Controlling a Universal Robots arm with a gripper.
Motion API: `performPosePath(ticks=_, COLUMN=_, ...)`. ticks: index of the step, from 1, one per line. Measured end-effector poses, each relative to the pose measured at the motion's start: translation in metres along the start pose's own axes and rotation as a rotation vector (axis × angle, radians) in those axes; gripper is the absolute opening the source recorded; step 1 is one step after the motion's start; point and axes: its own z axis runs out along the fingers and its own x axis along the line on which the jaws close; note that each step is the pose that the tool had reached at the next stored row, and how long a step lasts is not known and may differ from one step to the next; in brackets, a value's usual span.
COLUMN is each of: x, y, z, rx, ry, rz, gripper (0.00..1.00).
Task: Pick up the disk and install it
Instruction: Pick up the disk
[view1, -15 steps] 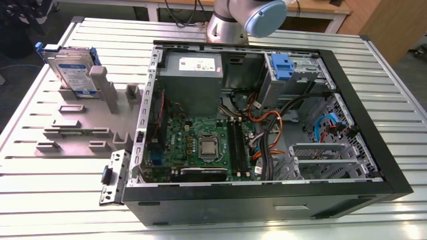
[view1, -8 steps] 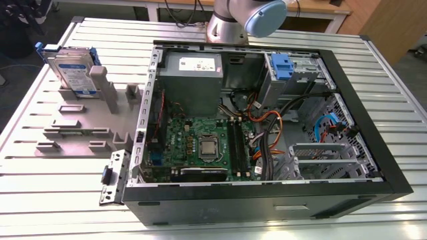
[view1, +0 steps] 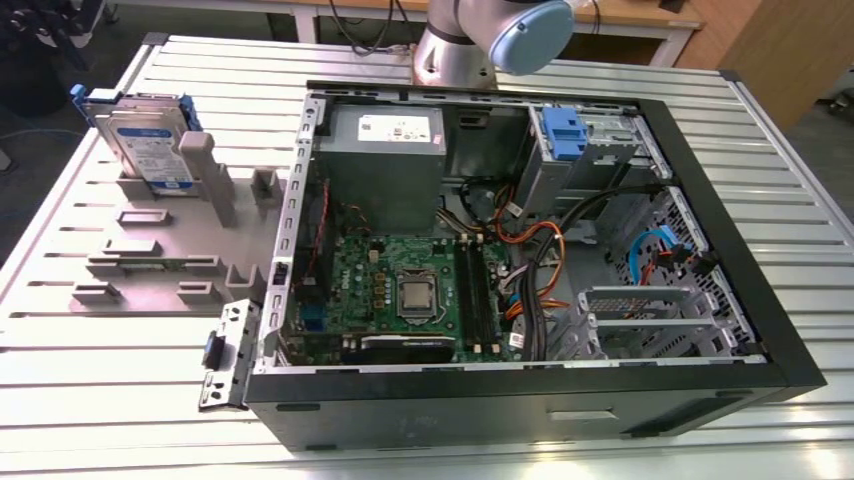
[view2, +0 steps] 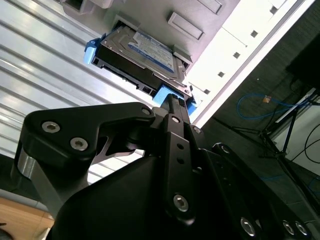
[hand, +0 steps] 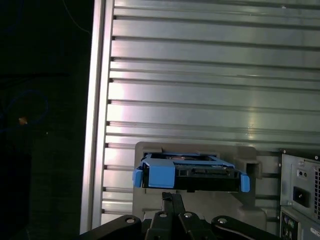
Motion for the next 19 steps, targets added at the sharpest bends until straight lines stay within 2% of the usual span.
performPosePath(ticks=5, x=0.0, y=0.0, z=0.0001, rx=-0.0001, ry=0.0014, rz=-0.037, gripper=0.11)
performPosePath(ticks=19, x=0.0, y=-0.0001, z=0.0, rx=-0.0005, ry=0.0078, rz=-0.196, gripper=0.11)
